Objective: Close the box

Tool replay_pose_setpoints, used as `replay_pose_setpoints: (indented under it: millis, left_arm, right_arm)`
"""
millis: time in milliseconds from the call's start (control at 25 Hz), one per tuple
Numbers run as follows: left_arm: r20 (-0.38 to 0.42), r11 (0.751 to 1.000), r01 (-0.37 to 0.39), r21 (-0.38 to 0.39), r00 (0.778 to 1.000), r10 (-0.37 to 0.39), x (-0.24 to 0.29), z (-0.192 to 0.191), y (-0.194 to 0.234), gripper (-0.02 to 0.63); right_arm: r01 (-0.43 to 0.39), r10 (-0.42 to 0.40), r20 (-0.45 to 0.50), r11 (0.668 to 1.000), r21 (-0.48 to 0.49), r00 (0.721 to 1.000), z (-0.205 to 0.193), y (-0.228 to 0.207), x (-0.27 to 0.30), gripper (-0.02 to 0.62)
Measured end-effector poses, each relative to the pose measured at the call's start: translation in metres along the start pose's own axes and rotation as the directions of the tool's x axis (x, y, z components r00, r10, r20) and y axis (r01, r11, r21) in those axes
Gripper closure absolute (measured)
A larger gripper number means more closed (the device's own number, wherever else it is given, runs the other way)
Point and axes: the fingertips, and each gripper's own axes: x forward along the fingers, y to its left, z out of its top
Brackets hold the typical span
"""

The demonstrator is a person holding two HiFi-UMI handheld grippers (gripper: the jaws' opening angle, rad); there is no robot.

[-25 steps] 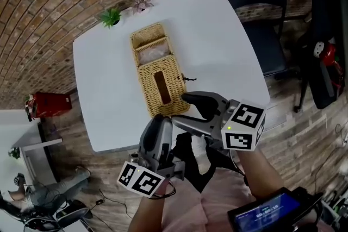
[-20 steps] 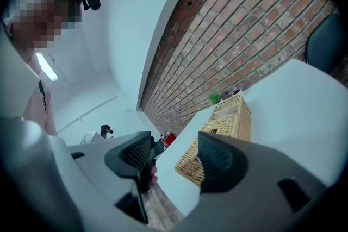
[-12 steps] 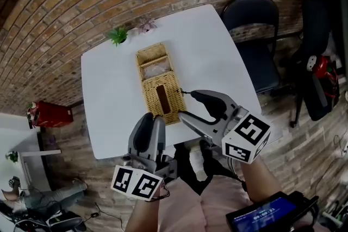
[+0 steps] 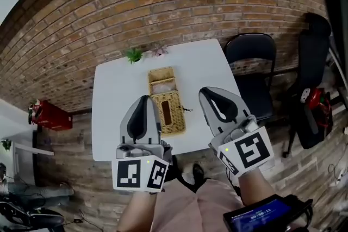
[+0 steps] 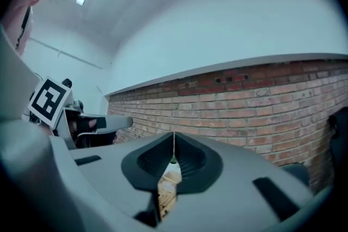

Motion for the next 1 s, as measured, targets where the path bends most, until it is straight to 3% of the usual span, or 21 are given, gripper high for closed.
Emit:
replay_pose_setpoints:
  millis: [280,1000]
  left_arm:
    - [0.011,0.994,-0.035,0.106,0.999,0.034,-0.001,0.003,-0.008,0.591]
    - [0.0,0.986,-0.04,0.16,0.999,0.04,0.007,0.0,-0.005,0.591]
  right_arm:
    - [0.093,-0.091,0.025,0.993,-0.077,0.996,0.008,-0.017,-0.009,0.595]
    - [0.114,-0.112,0.031,0.991,-0.075,0.993,0.002,-0.025,-0.006,0.597]
